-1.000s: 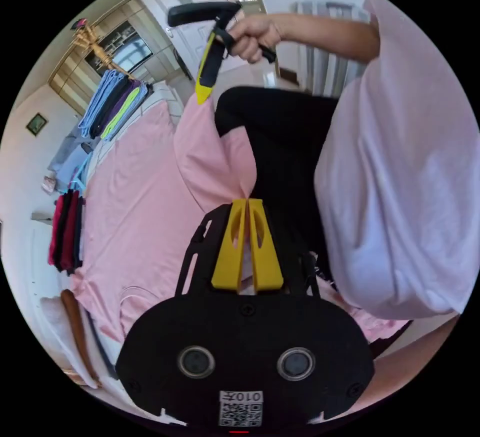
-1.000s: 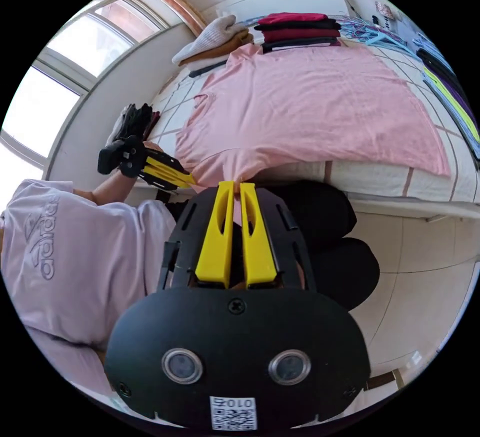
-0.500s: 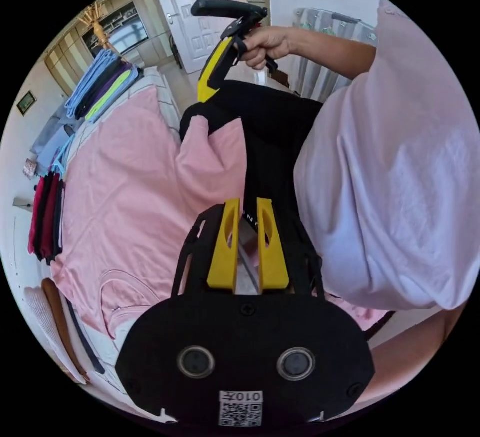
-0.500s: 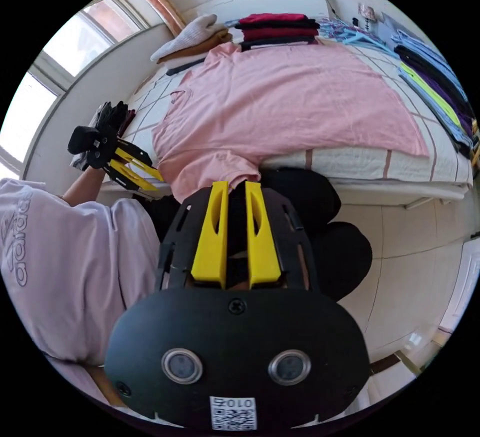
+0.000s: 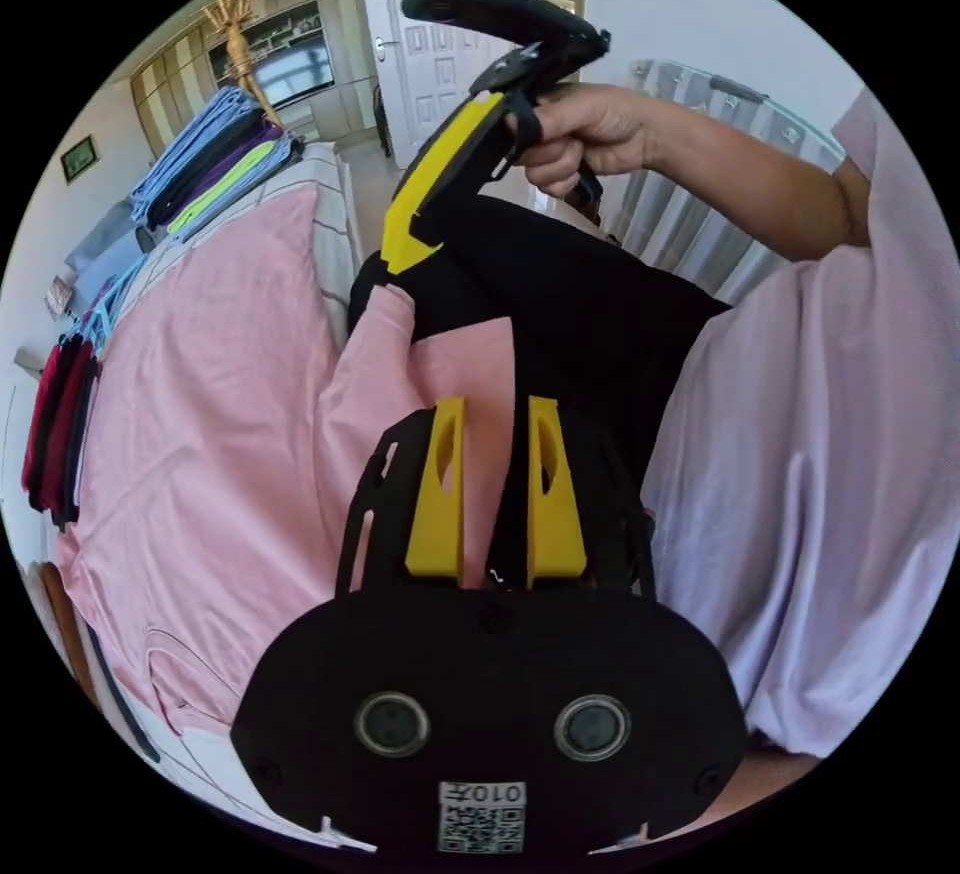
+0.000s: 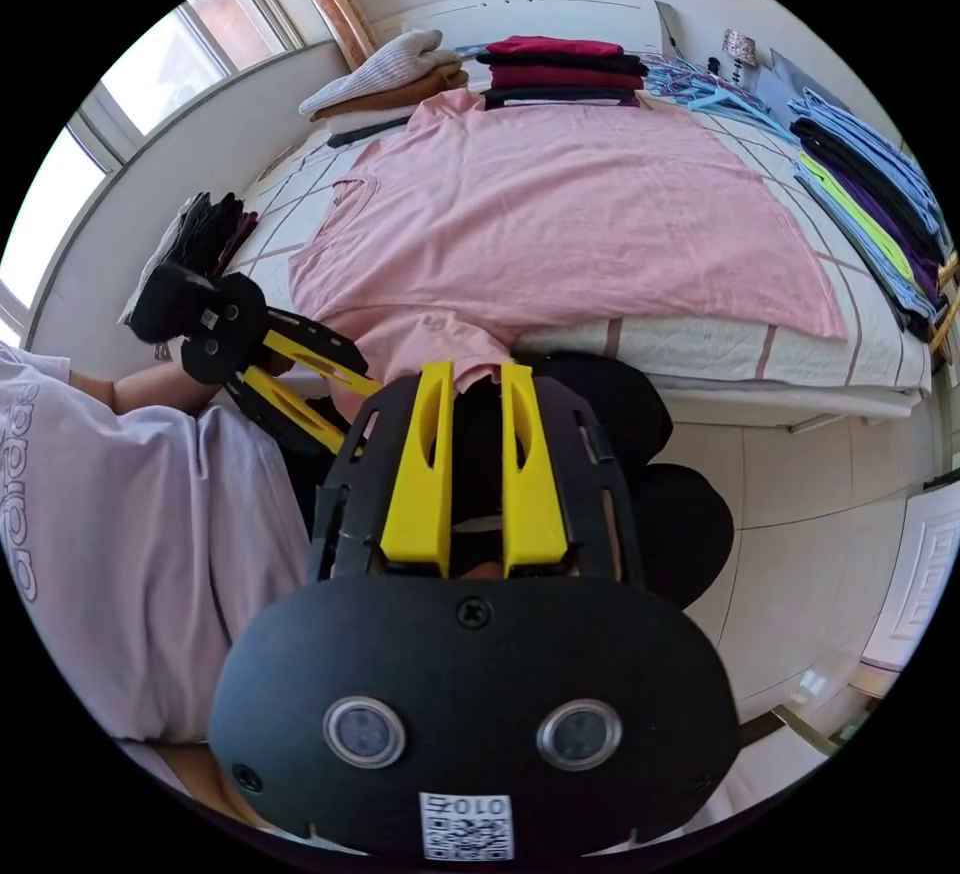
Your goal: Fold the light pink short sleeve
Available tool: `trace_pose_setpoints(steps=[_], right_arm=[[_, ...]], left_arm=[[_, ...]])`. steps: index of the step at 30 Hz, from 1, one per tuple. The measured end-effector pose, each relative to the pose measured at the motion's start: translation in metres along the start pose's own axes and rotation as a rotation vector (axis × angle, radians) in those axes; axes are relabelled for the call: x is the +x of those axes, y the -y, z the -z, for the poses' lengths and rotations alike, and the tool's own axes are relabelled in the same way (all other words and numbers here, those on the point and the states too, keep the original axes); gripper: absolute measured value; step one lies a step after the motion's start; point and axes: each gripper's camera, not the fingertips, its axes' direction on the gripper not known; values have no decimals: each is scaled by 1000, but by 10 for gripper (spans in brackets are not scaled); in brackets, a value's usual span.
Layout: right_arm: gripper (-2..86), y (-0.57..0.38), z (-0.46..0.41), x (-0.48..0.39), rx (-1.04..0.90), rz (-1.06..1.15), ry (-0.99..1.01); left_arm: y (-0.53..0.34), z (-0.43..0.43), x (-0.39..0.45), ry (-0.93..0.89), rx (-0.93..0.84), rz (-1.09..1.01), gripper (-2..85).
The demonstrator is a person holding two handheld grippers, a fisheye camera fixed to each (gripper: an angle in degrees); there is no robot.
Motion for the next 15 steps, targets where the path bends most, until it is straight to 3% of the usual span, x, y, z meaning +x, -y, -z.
trace_pose_setpoints(steps=[7,12,15], right_arm=[[88,-19,3,-3,18,18,-23],[122,-34,14,-38,162,263,-140],[131,-34,9,-43,132,358,-160]], left_arm=[[-29,49,-45,-35,130,121,2],[-40,92,-70,-86,185,119,-1],[-48,105,-90,-122,189,112,-1]])
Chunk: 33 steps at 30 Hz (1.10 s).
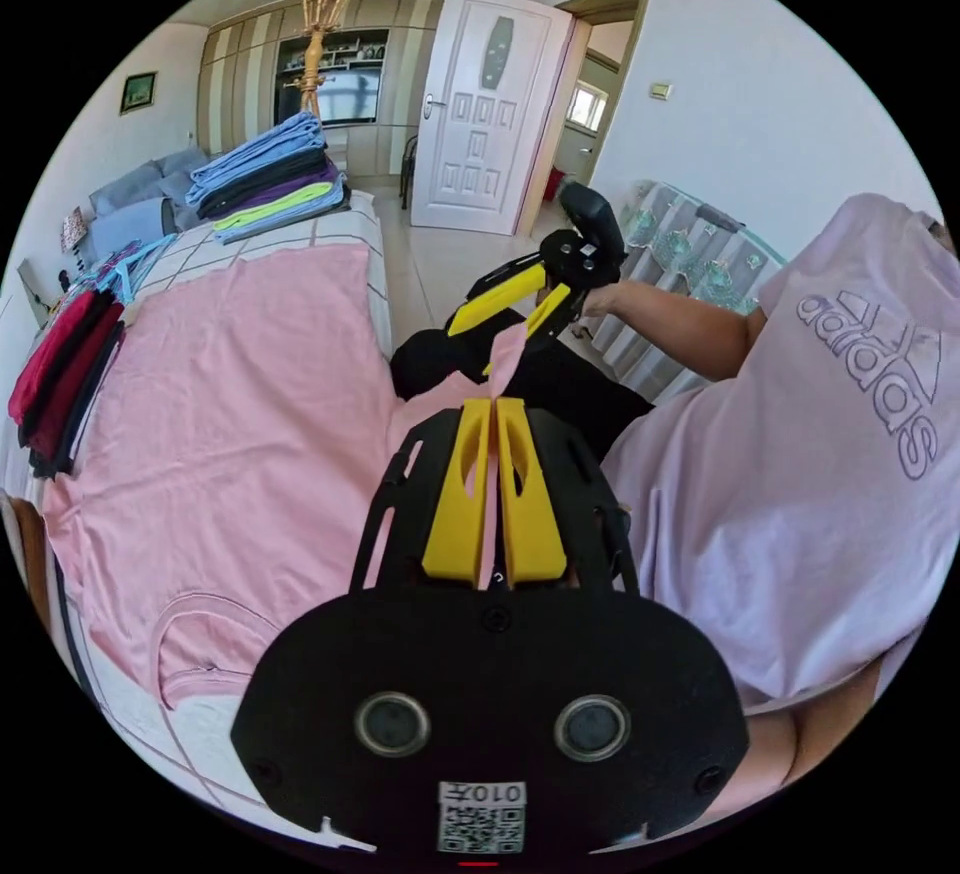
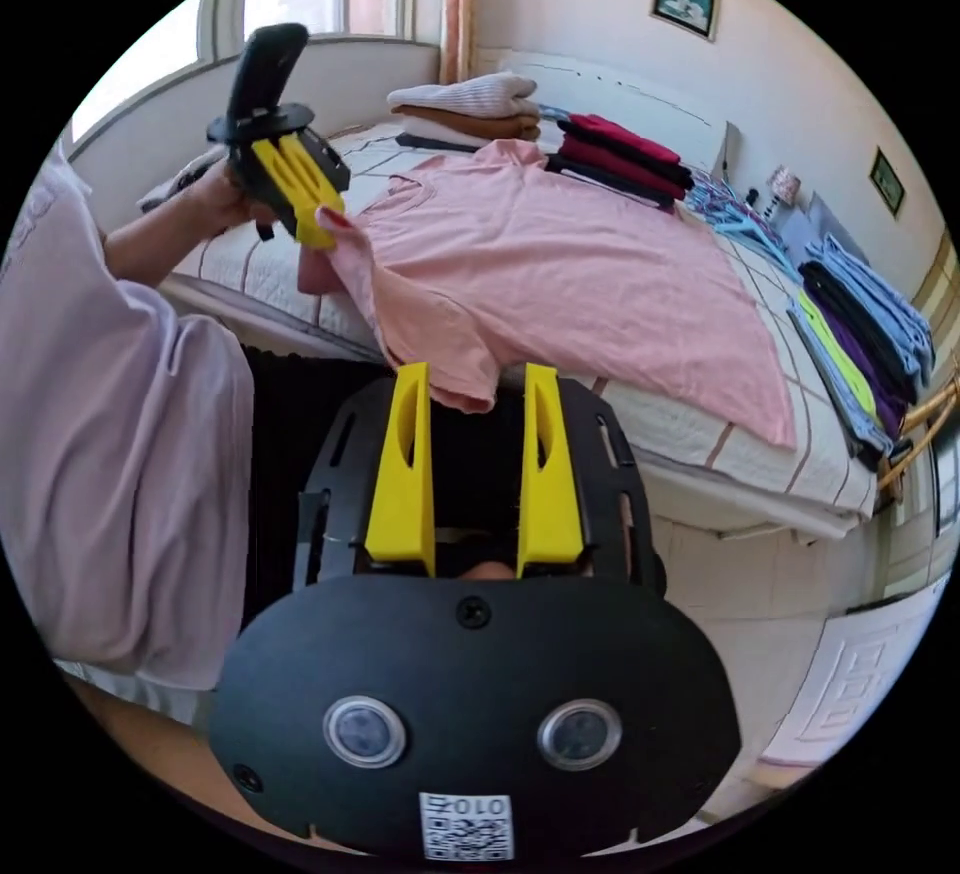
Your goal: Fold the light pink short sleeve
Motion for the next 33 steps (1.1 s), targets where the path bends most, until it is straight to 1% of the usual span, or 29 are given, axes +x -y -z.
trace_pose_setpoints(steps=[4,8,10,12,15,16,18,19,21,22,24,27,31,33], right_arm=[[134,-1,4,2,9,52,54],[134,2,7,-7,75,97,39],[127,12,-3,-14,46,124,-6],[94,25,-11,-12,43,109,-74],[33,44,0,5,101,108,-73],[30,49,3,11,107,108,-68],[21,75,9,42,72,114,36],[19,82,8,51,51,112,73],[17,115,-9,94,-70,60,223],[17,124,-17,103,-109,59,261],[17,153,-49,134,-220,-10,373],[22,178,-82,142,-304,8,390],[41,196,-97,132,-293,56,295],[56,198,-98,130,-255,50,273]], left_arm=[[-9,12,-30,-20,12,51,-1],[-24,24,-59,-96,98,111,-1],[-30,28,-72,-112,122,135,-1],[-35,32,-83,-121,133,146,-1],[-38,40,-103,-123,119,157,-1],[-38,44,-114,-114,108,175,-1],[-39,46,-137,-123,96,228,-1],[-44,44,-157,-133,90,291,-1],[-54,35,-191,-171,79,401,-1],[-63,26,-210,-201,76,455,-1],[-76,14,-232,-198,60,517,-1],[-95,5,-246,-140,30,572,0],[-121,4,-248,-102,56,633,5],[-127,3,-246,-61,64,644,11]])
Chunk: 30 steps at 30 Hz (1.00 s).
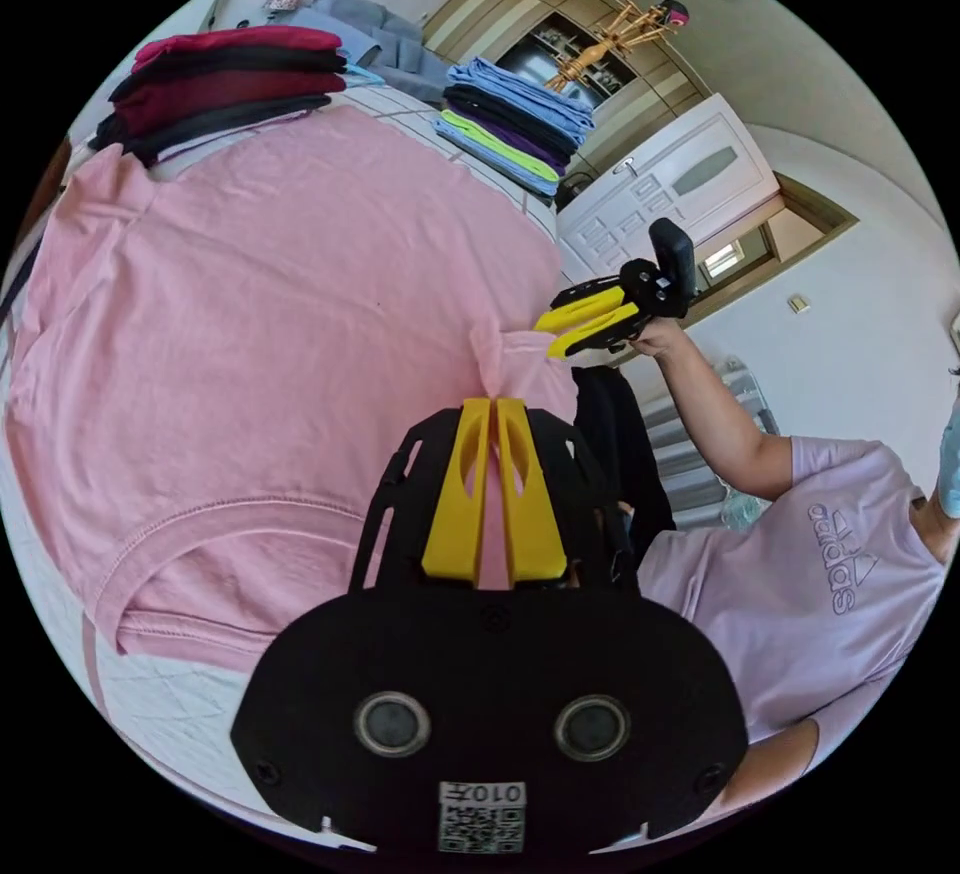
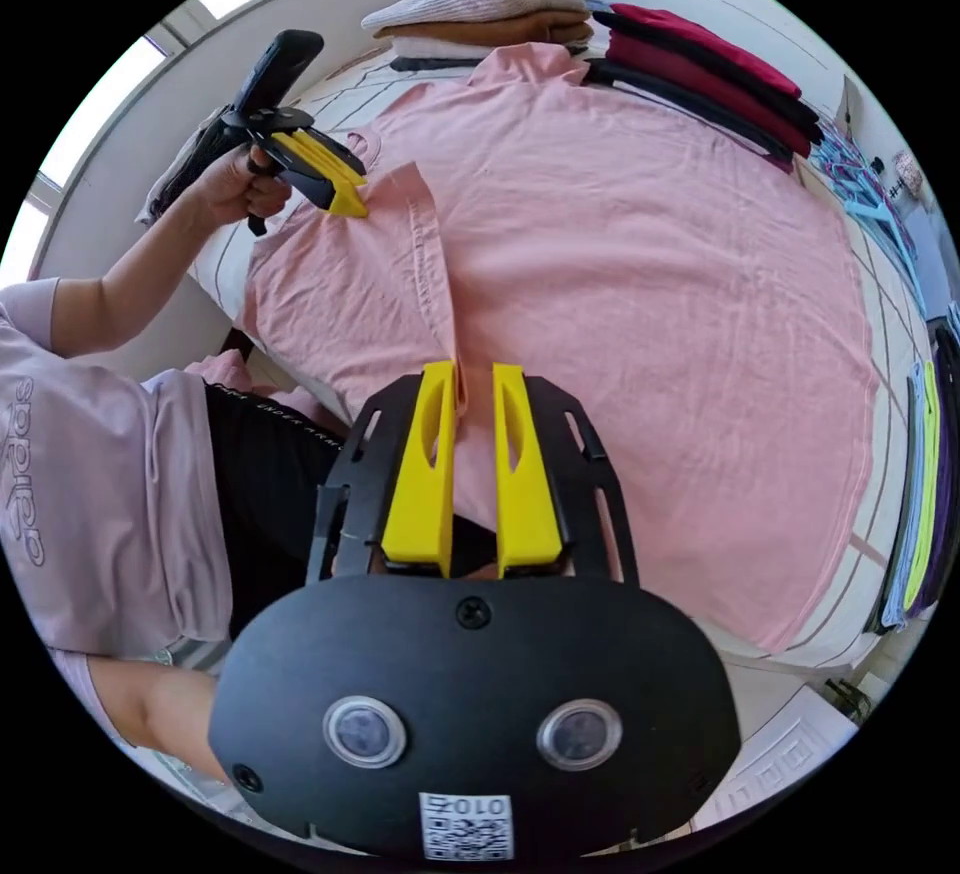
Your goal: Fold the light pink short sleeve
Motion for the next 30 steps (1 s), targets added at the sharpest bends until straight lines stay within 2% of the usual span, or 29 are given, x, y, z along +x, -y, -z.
trace_pose_setpoints(steps=[4,7,10,14,20,24,30], right_arm=[[77,-20,12,-2,103,-102,-14],[86,-56,32,-6,253,-219,-18],[92,-69,36,-45,192,-187,-115],[101,-68,8,-127,115,-62,-265],[79,-61,-14,-209,203,-24,-519],[75,-45,-30,-237,143,54,-639],[57,-30,-52,-239,59,85,-670]], left_arm=[[-25,14,16,118,73,17,37],[-58,29,43,203,126,38,49],[-91,25,112,384,109,-158,58],[-133,-32,189,583,-63,-409,71],[-157,-74,230,719,-87,-529,77],[-157,-96,234,795,-175,-582,70],[-159,-106,240,841,-203,-612,35]])
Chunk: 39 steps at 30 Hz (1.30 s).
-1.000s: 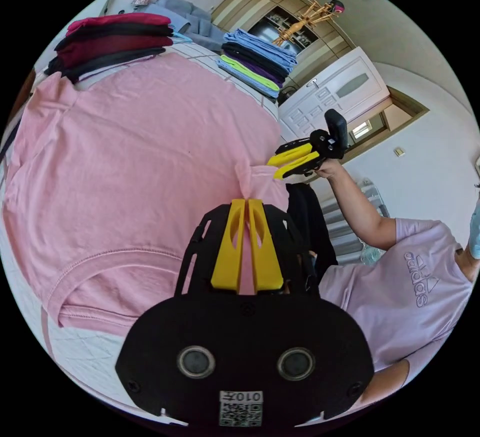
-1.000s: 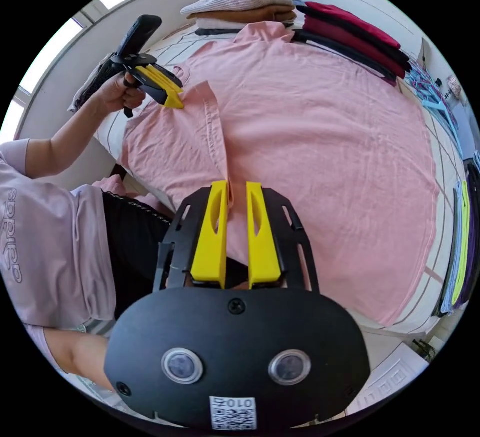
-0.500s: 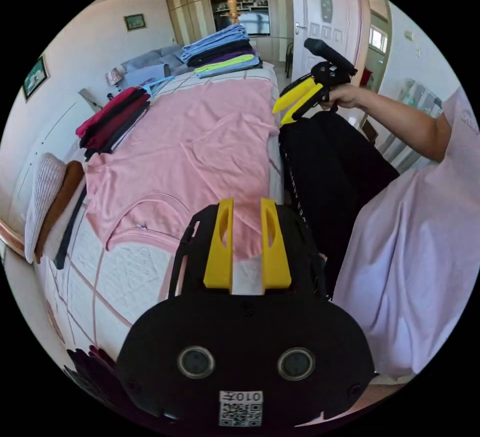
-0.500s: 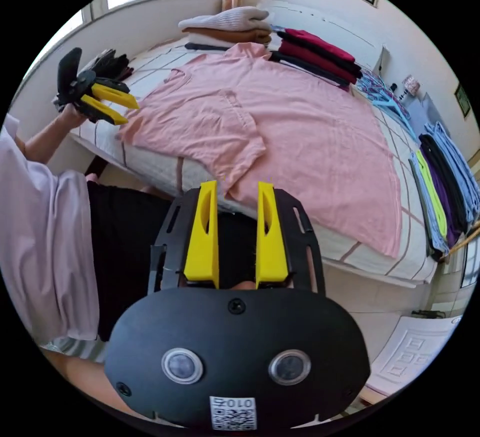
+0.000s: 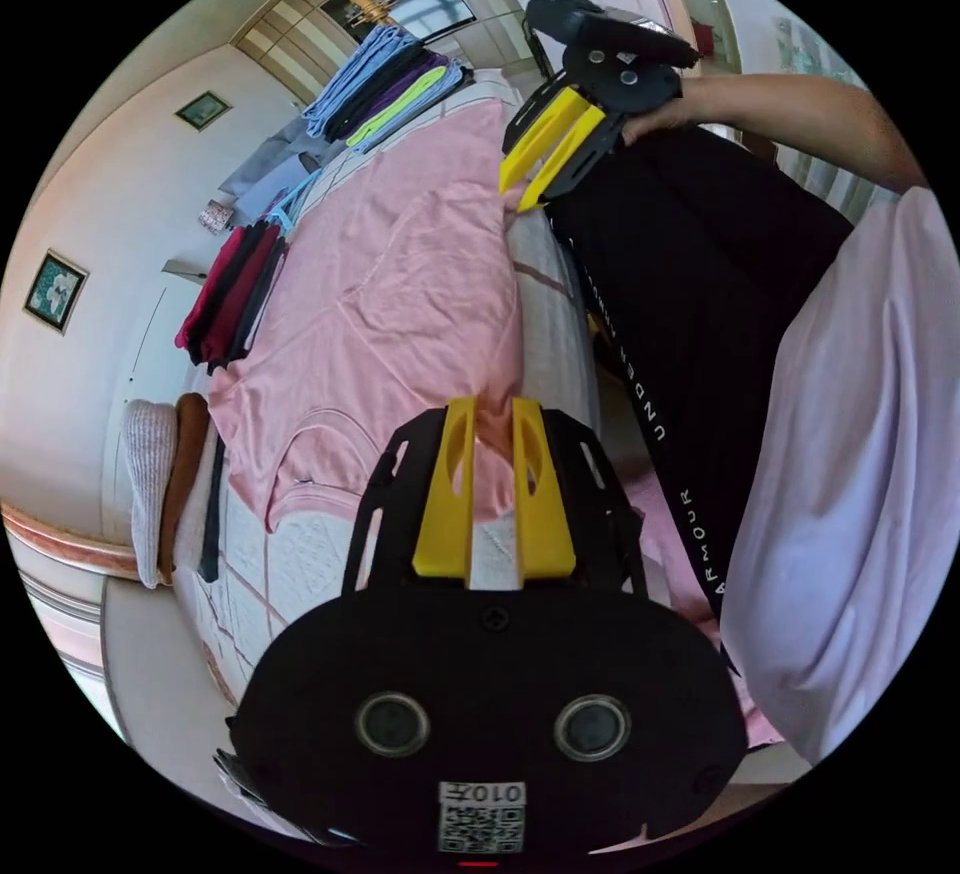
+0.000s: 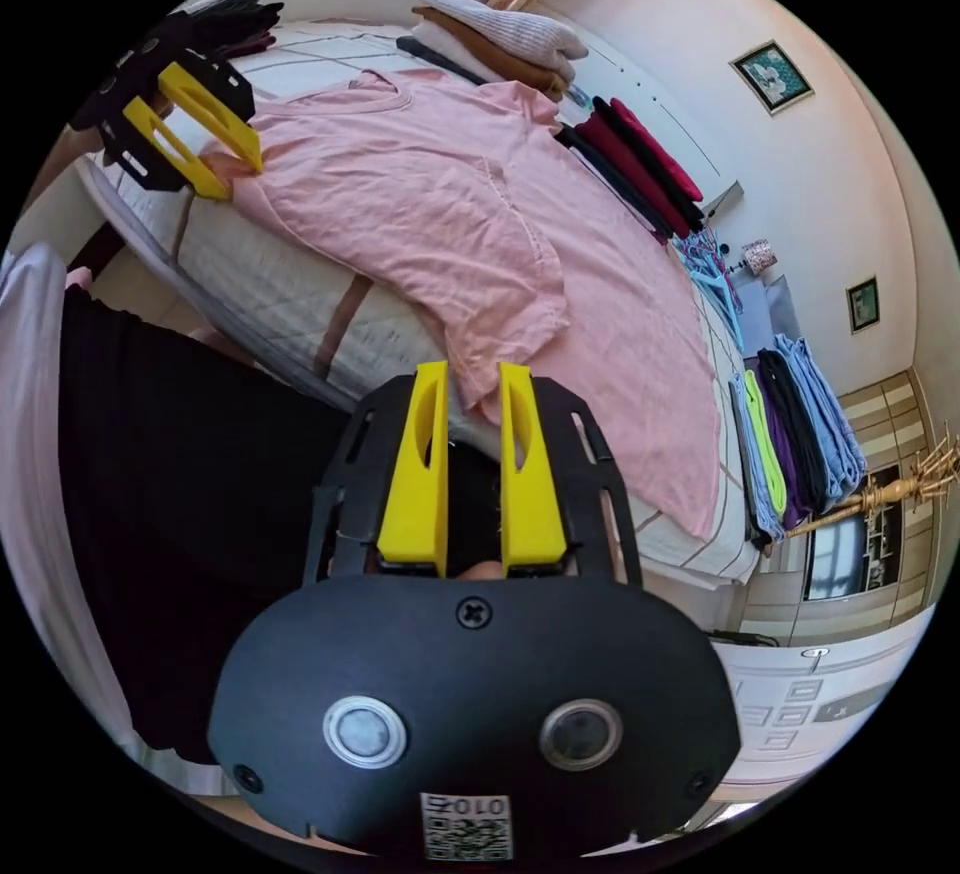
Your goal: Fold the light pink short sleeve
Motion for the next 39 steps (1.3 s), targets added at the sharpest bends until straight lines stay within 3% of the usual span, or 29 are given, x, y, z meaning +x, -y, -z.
trace_pose_setpoints(steps=[4,9,15,21,25,27,32,39], right_arm=[[41,0,10,-8,-12,76,-47],[39,-21,21,-3,9,82,85],[40,-28,22,-2,-8,79,104],[89,-45,14,21,-19,-51,219],[112,-69,40,34,61,-110,263],[118,-86,63,43,80,-177,242],[119,-107,105,66,210,-345,204],[114,-102,123,75,251,-357,135]], left_arm=[[1,10,2,-48,-2,-45,15],[-4,6,9,-77,-26,-92,8],[-5,-11,2,-137,-78,-119,10],[-27,-35,-29,-273,-38,65,45],[-65,-22,-71,-492,150,263,82],[-85,-7,-99,-452,216,347,92],[-131,-16,-245,-79,289,653,112],[-103,-126,-401,-72,201,766,117]])
